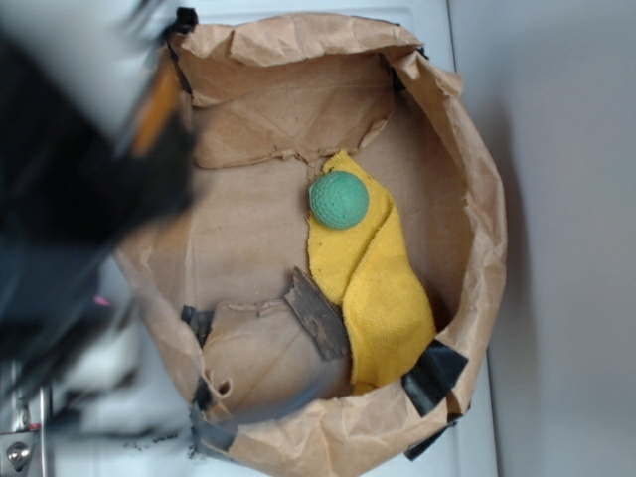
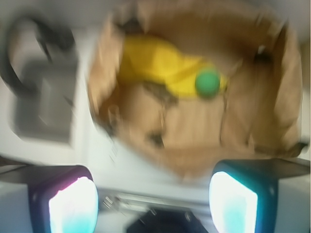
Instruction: Grab the yellow cloth.
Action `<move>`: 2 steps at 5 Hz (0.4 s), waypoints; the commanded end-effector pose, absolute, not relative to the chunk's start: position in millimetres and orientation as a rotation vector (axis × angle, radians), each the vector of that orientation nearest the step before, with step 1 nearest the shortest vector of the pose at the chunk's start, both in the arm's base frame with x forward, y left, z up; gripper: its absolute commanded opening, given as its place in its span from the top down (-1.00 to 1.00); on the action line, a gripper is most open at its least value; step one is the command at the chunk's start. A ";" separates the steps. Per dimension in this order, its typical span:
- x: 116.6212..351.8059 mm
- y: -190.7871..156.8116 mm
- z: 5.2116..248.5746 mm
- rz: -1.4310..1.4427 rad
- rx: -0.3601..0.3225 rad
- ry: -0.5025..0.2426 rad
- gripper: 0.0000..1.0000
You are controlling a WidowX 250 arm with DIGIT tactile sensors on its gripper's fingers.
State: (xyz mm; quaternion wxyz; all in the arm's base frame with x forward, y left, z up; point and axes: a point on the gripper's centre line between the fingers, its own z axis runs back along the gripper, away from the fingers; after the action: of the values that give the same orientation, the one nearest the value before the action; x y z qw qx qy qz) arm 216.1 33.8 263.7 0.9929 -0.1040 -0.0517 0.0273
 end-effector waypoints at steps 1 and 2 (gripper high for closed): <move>215.1 38.0 276.6 0.061 -0.209 -0.148 -1.00; 254.0 37.7 226.7 -0.117 -0.117 -0.163 -1.00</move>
State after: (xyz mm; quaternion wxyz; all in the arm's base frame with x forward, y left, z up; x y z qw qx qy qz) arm 254.3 37.9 212.0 0.9948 -0.0666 -0.0567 -0.0515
